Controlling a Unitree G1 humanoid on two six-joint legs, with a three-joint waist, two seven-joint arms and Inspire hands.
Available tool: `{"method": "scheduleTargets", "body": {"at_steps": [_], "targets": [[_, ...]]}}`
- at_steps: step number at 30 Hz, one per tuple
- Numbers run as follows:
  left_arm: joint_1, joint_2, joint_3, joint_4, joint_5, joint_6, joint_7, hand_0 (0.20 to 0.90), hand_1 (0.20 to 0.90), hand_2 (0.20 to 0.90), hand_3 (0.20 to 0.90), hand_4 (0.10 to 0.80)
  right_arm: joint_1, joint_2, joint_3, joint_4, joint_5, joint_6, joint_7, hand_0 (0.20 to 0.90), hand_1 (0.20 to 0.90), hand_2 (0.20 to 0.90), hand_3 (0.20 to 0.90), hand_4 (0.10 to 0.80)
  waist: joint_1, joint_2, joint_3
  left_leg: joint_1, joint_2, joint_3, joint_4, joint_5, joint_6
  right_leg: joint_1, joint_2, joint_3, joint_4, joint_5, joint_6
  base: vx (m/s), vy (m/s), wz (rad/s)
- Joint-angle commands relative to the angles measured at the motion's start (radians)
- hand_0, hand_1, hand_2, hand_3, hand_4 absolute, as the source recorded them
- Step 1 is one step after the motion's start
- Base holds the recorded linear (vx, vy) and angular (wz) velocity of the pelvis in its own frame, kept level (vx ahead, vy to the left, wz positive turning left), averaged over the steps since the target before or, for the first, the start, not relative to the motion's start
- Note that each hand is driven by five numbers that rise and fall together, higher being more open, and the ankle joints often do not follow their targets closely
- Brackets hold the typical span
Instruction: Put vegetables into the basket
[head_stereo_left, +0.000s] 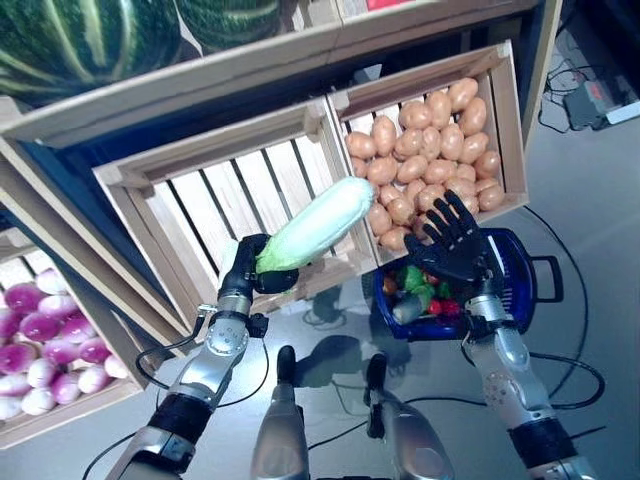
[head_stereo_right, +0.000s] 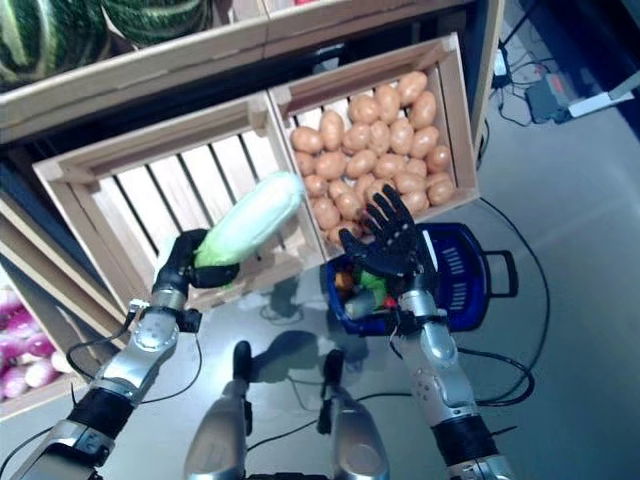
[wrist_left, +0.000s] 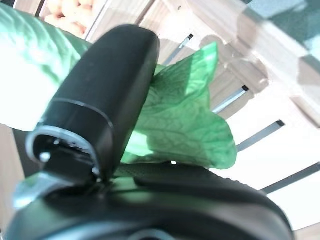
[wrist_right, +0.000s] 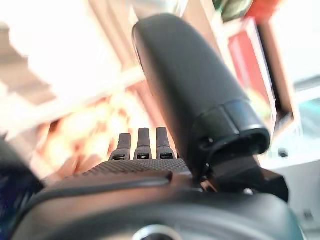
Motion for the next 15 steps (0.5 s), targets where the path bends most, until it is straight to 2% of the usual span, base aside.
{"method": "scheduleTargets", "body": {"at_steps": [1,8,15], "targets": [[-0.011,-0.020,-0.011,-0.058,-0.024,-0.060,-0.040,0.300,0.300,0.300,0.300,0.400,0.013,-0.048,0.002,-0.147,0.103,0.038,0.187,0.900,0.900,0.900,0.900,0.800,-0.006,-0.025,-0.189,-0.024,-0.025,0.006,-0.020,0.010,-0.017,0.060,-0.034,-0.054,-0.018,0.005,0.013,0.048,0.007,0.08],[-0.014,-0.061,-0.070,0.016,-0.064,-0.031,-0.097,0.300,0.300,0.300,0.300,0.400,-0.041,-0.001,0.074,-0.191,0.192,0.166,0.248,0.900,0.900,0.900,0.900,0.800,0.001,-0.015,-0.256,0.026,-0.025,-0.001,-0.038,-0.003,-0.020,0.113,-0.034,-0.068,-0.066,0.022,0.014,0.058,0.005,0.04],[-0.008,-0.100,-0.095,0.060,-0.101,-0.012,-0.115,0.300,0.300,0.300,0.300,0.400,-0.086,0.043,0.130,-0.203,0.222,0.204,0.229,0.900,0.900,0.900,0.900,0.800,0.013,-0.007,-0.308,0.060,-0.026,0.000,-0.038,-0.028,-0.016,0.132,-0.039,-0.074,-0.066,0.018,0.017,0.066,-0.003,-0.01]]}}
